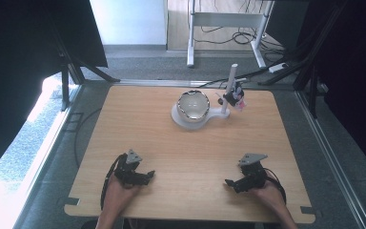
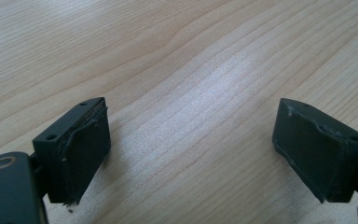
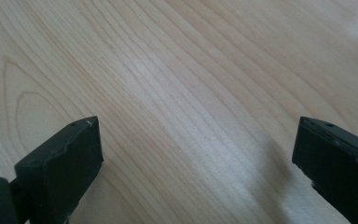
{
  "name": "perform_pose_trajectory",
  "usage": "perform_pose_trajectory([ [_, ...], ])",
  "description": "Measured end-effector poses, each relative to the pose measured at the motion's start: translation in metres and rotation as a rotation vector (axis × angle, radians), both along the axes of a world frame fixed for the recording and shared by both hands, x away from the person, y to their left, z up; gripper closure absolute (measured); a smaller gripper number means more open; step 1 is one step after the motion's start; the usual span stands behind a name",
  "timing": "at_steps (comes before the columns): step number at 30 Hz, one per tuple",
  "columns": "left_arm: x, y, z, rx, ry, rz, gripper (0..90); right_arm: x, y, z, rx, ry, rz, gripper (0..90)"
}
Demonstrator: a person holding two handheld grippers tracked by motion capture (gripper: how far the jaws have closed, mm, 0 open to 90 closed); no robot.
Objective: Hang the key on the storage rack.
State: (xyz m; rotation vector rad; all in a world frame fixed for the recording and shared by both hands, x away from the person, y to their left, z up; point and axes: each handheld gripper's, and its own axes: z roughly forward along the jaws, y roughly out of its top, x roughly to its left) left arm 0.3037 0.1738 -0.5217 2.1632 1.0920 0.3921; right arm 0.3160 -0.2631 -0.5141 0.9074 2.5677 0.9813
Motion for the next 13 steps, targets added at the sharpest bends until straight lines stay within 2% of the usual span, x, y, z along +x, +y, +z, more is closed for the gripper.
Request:
perform_pose_trajectory([
  [2,0.0,0.0,0.0,0.0,0.0,0.0,11.2,-0.0003,-0.0004,-0.0029,0.008,-0.001,0.0,0.0],
  [3,0.0,0.0,0.0,0.0,0.0,0.0,11.2,-0.0007,-0.0026,-0.0065,0.041,-0.014,-0.011,0.0],
  [13,-0.0001,0.0,-0.0001,0.0,0.0,0.0,11.2,-0.0014,-0.0028,-0.0069,0.035,-0.018,-0.023,0.0],
])
